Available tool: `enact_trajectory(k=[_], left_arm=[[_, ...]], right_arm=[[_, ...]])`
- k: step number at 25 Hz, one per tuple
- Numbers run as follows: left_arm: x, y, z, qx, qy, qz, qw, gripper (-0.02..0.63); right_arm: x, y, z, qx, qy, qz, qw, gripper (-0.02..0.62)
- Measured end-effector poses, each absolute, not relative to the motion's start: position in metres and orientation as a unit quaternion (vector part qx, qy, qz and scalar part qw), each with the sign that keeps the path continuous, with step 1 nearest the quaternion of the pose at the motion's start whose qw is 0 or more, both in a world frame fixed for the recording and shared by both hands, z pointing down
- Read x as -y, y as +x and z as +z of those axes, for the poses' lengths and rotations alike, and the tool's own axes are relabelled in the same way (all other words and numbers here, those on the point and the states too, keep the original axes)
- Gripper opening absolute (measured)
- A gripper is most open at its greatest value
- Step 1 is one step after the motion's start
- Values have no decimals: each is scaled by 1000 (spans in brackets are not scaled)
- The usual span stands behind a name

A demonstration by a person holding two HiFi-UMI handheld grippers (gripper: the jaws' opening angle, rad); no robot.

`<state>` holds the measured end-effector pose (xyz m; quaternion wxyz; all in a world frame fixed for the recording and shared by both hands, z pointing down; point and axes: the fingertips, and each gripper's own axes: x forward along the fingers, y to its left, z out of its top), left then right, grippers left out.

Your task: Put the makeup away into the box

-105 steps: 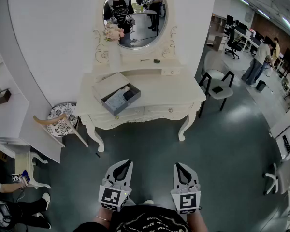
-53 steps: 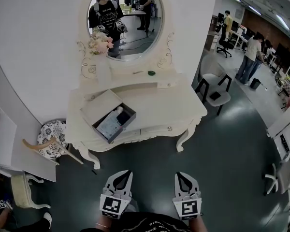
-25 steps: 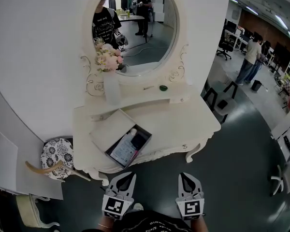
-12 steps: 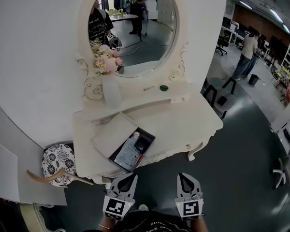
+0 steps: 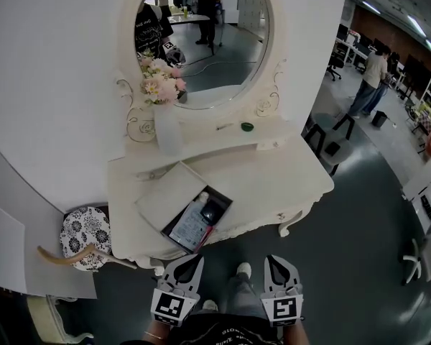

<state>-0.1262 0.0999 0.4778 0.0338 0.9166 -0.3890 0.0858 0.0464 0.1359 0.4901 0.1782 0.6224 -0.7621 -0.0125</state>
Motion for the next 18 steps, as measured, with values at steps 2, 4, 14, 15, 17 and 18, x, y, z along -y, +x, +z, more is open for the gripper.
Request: enact_trajectory(k=[2, 4, 14, 15, 17, 18], left_arm=[[-97, -127, 478, 396, 914, 83, 36, 15], [-93, -126, 478, 401, 912, 81, 38, 15], [-65, -109, 479, 426, 899, 88, 40, 15], [-62, -107, 479, 428, 898, 89, 41, 15], [-55, -101, 479, 431, 897, 88, 43, 15], [-51, -98, 479, 432, 897, 88, 44, 15]], right_arm=[[-132, 48, 492, 765, 619, -9, 175, 11], [-125, 50, 492, 768, 616, -13, 177, 11], [-86, 69, 496, 787, 591, -7, 176, 10], [-81, 71, 496, 789, 589, -6, 176, 10], [-71, 77, 494, 791, 587, -7, 175, 10], [-65, 79, 493, 792, 585, -7, 173, 10]])
